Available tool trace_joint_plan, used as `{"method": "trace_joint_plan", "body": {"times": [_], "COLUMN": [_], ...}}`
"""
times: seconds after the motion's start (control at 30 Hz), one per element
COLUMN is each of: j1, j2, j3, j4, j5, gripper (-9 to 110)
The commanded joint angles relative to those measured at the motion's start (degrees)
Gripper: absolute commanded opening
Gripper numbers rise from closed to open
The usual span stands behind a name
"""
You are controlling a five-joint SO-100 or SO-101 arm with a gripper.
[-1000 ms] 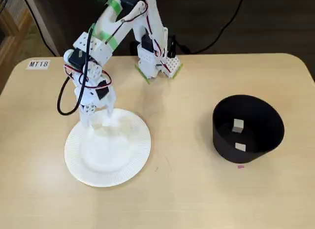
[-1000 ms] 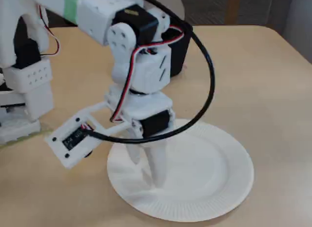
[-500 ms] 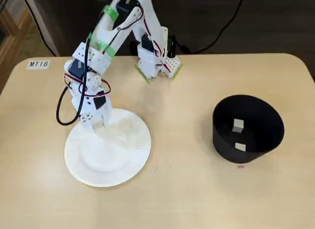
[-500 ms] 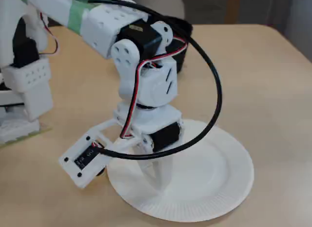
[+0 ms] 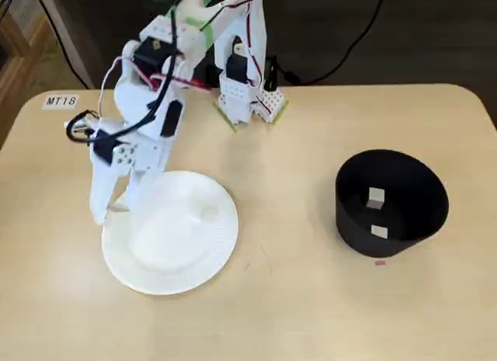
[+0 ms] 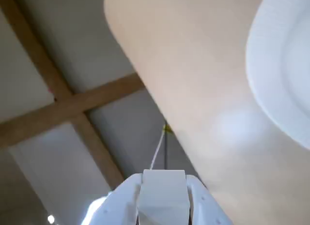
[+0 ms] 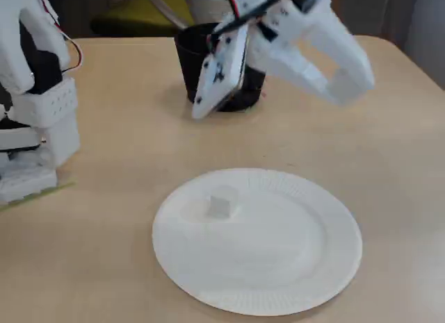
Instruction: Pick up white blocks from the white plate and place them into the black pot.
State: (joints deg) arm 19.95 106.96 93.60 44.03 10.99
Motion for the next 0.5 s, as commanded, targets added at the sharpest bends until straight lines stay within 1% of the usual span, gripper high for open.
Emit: {"method": "trace_joint_plan", "body": {"times": [0.0,0.13,0.27,0.33,0.47], "j1": [-9.58,-23.47,-36.21,-40.96,-46.76], "j2": [10.37,18.81,26.37,30.06,34.98], "j3": [2.2,9.84,21.97,30.15,43.86], "j4": [-2.81,-6.5,-12.22,-17.67,-26.46], "j5": [-2.02,-2.81,-4.75,-4.92,-5.8], "gripper": [-2,-2,-2,-2,-2]}}
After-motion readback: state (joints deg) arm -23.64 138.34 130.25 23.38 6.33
